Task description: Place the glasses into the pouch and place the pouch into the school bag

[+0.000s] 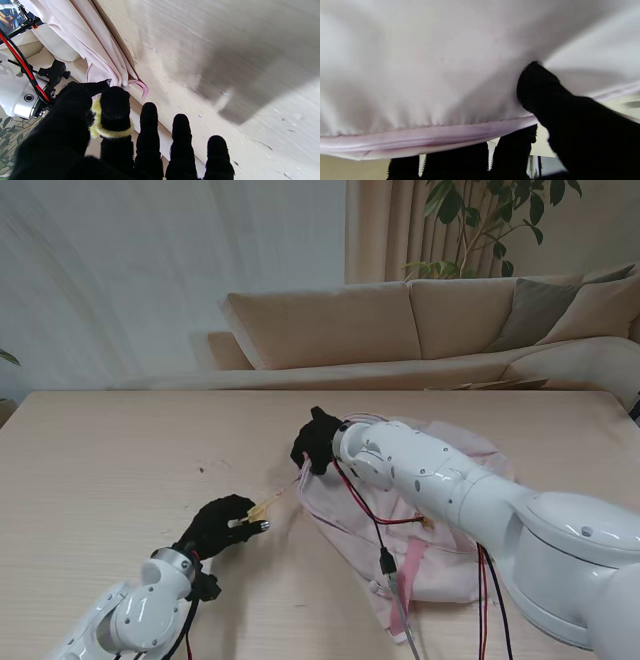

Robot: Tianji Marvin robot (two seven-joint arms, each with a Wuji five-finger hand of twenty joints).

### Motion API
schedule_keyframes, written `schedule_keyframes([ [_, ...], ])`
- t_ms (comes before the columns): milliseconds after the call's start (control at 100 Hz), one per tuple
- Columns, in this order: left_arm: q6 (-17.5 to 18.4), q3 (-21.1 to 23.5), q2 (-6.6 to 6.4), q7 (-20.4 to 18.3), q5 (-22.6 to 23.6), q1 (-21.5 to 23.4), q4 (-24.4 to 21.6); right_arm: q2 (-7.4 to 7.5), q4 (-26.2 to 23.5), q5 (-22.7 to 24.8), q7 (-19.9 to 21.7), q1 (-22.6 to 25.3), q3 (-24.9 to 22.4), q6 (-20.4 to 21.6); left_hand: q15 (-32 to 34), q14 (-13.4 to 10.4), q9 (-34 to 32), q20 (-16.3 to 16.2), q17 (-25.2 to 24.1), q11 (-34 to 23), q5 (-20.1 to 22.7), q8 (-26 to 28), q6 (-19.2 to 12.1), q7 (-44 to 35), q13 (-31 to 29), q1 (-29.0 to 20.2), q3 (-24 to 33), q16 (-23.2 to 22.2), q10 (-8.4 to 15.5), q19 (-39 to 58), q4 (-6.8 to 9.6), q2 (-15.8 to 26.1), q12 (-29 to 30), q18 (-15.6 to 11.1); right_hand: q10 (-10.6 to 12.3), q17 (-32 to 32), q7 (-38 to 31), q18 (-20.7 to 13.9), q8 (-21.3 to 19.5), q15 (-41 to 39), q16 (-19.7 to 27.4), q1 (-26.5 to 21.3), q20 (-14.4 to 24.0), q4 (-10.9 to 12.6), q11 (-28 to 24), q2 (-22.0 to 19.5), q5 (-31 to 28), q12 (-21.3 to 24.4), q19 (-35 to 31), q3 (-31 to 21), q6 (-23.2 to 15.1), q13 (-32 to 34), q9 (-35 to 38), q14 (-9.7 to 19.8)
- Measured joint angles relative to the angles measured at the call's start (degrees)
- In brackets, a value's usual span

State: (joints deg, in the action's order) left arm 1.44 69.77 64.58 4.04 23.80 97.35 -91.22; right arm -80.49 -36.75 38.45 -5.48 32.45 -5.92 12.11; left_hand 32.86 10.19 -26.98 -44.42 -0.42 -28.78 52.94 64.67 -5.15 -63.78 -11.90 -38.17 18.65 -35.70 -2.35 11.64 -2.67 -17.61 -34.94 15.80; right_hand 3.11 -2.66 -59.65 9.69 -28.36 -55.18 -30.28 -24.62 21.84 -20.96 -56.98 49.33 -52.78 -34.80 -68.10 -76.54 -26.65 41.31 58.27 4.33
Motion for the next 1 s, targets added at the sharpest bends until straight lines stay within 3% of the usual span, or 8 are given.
schedule_keyframes([
  [90, -0.1, 0.0, 0.02, 0.1, 0.1, 0.0, 0.1, 0.03, -0.8, 0.4, -0.7, 0.8, -0.8, -4.5, 0.0, 0.0, 0.0, 0.0, 0.0, 0.0, 0.0, 0.0, 0.0, 0.1, 0.0, 0.0, 0.0, 0.0, 0.0, 0.0, 0.00, 0.0, 0.0, 0.0, -0.9, 2.9, 1.3, 0.6, -2.9, -1.9, -0.1, 0.2, 0.3, -0.2, -0.1, 1.3, -1.4, -0.9, -2.0, -1.3, 0.6, 3.3, 2.0, -0.9],
  [200, 0.0, 0.1, 0.07, 0.1, 0.2, -0.4, 0.4, -0.22, -0.8, 1.9, -9.2, 3.0, -3.8, -12.0, 0.0, 0.0, 0.0, 0.0, 0.0, 0.0, 0.0, 0.0, 0.0, 0.6, 0.0, 0.0, 0.0, 0.0, 0.0, 0.0, 0.00, 0.0, 0.0, 0.0, -4.5, 6.4, 2.2, 1.5, -3.5, -4.4, 0.9, 0.0, 1.9, -1.4, -0.6, 4.7, -4.3, -0.9, -3.6, -3.2, 2.3, 7.0, 5.8, -4.5],
  [330, 0.3, -0.3, 0.21, 0.0, -1.1, -2.5, 2.0, -0.39, -1.6, 1.7, -9.6, 4.1, -5.4, -19.6, 0.0, 0.0, 0.0, 0.0, 0.0, 0.0, -0.1, 0.0, 0.0, 0.8, 0.0, 0.0, 0.0, 0.0, 0.0, 0.0, 0.00, 0.0, 0.0, 0.0, -7.2, 8.8, 2.9, 2.0, -3.4, -6.9, 1.8, -1.4, 3.1, -1.4, -0.6, 6.8, -6.4, -0.9, -4.9, -3.5, 4.4, 9.5, 8.8, -7.4],
  [430, 0.9, -1.9, 0.24, -0.5, -3.3, -6.1, 4.9, -2.00, 1.6, 1.0, -13.3, 4.1, -5.9, -23.6, 0.0, 0.0, 0.0, 0.0, 0.0, 0.0, -0.1, 0.0, 0.0, 1.6, 0.0, 0.0, 0.0, 0.0, 0.0, 0.0, 0.00, 0.0, 0.0, 0.1, -7.9, 9.4, 3.1, 2.0, -3.4, -7.4, 1.8, -1.9, 3.4, -1.4, -0.6, 8.1, -7.1, -0.9, -5.0, -3.5, 5.2, 9.9, 9.4, -8.3],
  [540, 1.1, -3.5, 0.22, -3.5, -4.5, -9.6, 7.4, -4.59, 7.5, -1.5, -16.0, 3.6, -6.6, -26.7, 0.0, 0.0, 0.1, 0.0, 0.0, 0.0, -0.8, 0.0, 0.0, 1.9, 0.1, 0.0, 0.0, 0.0, 0.0, 0.0, 0.00, 0.0, 0.0, 0.1, -8.5, 10.0, 3.1, 2.1, -3.4, -7.4, 1.9, -3.0, 3.7, -1.4, -0.6, 8.1, -7.2, -0.9, -5.6, -3.5, 6.4, 9.9, 9.4, -8.8],
  [660, 1.1, -4.5, 0.20, -4.0, -6.5, -10.4, 7.6, -6.06, 11.4, -4.0, -18.7, 3.3, -7.9, -29.0, 0.0, 0.0, 0.1, 0.0, 0.0, 0.0, -0.8, 0.0, 0.0, 2.2, 0.1, 0.0, 0.0, 0.0, 0.0, 0.0, 0.00, 0.0, 0.0, 0.1, -8.7, 10.4, 3.1, 2.5, -3.4, -7.7, 2.4, -3.0, 3.8, -1.4, -0.6, 8.1, -7.2, -0.9, -5.8, -3.5, 6.6, 9.9, 9.4, -9.1],
  [1000, 3.8, -6.8, -0.80, -7.5, -7.2, -4.3, 0.7, -9.21, 17.2, -6.3, -22.3, 3.1, -8.2, -34.6, 0.0, 0.1, 0.1, 0.0, 0.0, 0.2, -3.2, 0.0, 0.1, 3.2, 0.0, -0.6, 0.0, 0.0, 0.0, 0.0, 0.00, 0.8, 0.0, 0.1, -8.7, 11.5, 2.4, 2.6, -3.4, -9.5, 2.5, -3.0, 4.4, -2.3, -1.9, 9.8, -7.8, -0.4, -7.1, -3.5, 6.7, 9.9, 9.4, -9.1],
])
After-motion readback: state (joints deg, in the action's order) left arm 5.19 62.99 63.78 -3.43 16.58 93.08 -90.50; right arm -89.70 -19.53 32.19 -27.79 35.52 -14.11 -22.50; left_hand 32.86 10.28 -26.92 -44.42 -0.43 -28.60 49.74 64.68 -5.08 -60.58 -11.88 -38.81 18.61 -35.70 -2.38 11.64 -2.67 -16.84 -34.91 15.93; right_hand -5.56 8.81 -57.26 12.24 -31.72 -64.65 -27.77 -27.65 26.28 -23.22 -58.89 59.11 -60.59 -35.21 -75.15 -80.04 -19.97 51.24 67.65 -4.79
